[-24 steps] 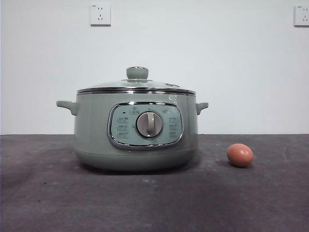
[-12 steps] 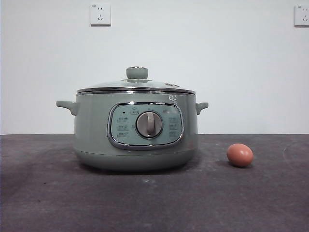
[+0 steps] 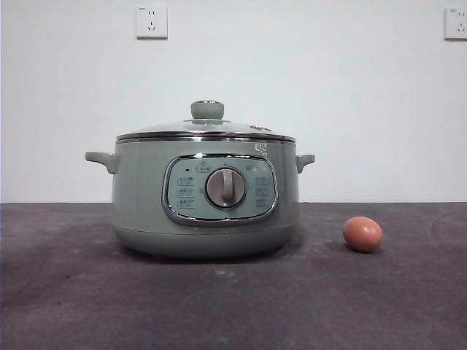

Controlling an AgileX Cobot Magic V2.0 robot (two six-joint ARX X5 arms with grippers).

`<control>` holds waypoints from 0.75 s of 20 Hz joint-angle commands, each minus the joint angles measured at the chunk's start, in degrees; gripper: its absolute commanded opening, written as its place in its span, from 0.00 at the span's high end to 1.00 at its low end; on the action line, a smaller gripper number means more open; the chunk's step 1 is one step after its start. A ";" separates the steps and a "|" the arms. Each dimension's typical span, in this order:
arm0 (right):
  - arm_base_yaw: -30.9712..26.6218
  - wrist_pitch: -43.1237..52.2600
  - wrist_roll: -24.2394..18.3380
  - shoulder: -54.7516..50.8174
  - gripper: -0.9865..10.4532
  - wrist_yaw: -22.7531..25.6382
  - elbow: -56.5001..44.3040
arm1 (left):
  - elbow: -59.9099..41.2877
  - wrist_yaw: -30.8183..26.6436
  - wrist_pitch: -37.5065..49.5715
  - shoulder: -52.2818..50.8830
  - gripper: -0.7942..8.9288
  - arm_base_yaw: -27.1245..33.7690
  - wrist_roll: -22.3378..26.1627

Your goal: Pick up the egg,open the lid,put the egg in the pot,close the lid

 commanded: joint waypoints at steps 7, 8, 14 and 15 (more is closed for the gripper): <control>0.26 6.40 1.44 4.35 0.37 0.15 0.20 | 0.15 -0.07 0.35 -0.04 0.24 -0.13 -0.35; 0.57 8.02 1.42 6.32 0.37 0.11 0.20 | 0.15 -0.09 0.39 -0.04 0.24 -0.13 -0.33; 3.19 17.86 1.57 21.44 0.37 3.04 0.20 | 0.15 -0.07 0.68 -0.04 0.24 -0.13 -0.33; 3.98 19.76 1.57 24.00 0.37 4.35 0.20 | 0.15 -0.09 0.96 -0.04 0.24 -0.13 -0.33</control>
